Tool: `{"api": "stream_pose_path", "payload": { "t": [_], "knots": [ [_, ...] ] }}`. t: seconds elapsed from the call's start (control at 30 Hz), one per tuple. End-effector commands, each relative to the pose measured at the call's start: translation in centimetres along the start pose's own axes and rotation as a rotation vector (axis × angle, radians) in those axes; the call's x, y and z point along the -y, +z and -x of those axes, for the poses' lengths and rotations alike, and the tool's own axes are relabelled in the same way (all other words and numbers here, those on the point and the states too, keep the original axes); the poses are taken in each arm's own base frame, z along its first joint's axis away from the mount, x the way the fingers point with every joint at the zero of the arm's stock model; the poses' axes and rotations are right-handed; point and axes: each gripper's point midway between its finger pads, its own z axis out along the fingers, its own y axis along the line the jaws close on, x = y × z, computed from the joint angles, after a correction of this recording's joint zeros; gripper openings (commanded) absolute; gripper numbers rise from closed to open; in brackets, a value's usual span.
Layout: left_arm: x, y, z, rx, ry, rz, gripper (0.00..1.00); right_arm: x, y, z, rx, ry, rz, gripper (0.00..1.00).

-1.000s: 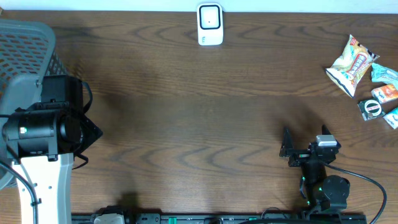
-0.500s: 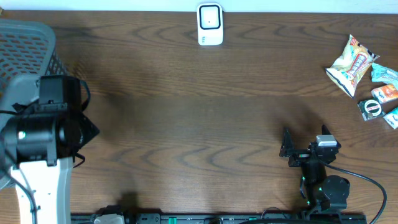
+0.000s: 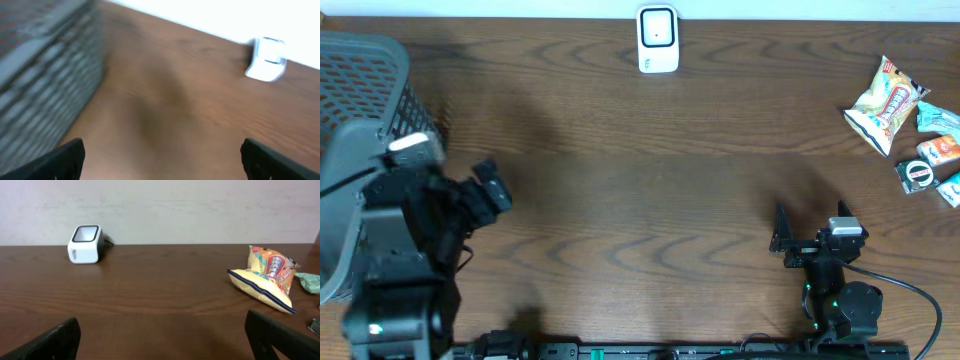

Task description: Scan the item barcode

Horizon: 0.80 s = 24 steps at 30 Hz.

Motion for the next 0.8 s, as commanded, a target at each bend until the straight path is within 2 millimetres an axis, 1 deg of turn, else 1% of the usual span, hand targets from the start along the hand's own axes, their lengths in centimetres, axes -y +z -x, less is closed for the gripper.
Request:
{"api": "stream_pose_path", "payload": {
  "t": [0.0,0.03,0.17,0.27,0.33,0.43,0.53,0.63,0.77],
  "knots": [
    [2.9,0.8,-2.7,0.017,0.172,-0.2,0.98,0.1,0.0,-0.1,0.002,-0.011,-0.007,0.99],
    [3.0,1.1,-3.3,0.047,0.193,-0.221,0.98,0.1,0.0,-0.1,0.002,-0.011,-0.007,0.99],
    [2.3,2.0,-6.0,0.106,0.199,-0.227,0.97,0.1,0.0,-0.1,0.002,-0.011,-0.007,0.99],
    [1.8,2.0,-8.3,0.134,0.201,-0.231,0.98,0.1,0.0,-0.1,0.002,-0.011,-0.007,0.99],
    [1.6,1.5,-9.1,0.169,0.203,-0.235,0.98,0.1,0.0,-0.1,0.002,-0.011,-0.007,0.99],
    [1.4,0.7,-9.7,0.234,0.208,-0.244,0.98,0.1,0.0,-0.1,0.002,-0.011,-0.007,0.99],
    [1.3,0.5,-10.2,0.267,0.21,-0.249,0.98,0.1,0.0,-0.1,0.002,-0.011,-0.007,0.99],
    [1.3,1.1,-10.3,0.296,0.212,-0.254,0.97,0.1,0.0,-0.1,0.002,-0.012,-0.007,0.99],
    [1.4,2.0,-10.1,0.34,0.215,-0.26,0.98,0.1,0.0,-0.1,0.002,-0.011,-0.007,0.99]
  ]
}}
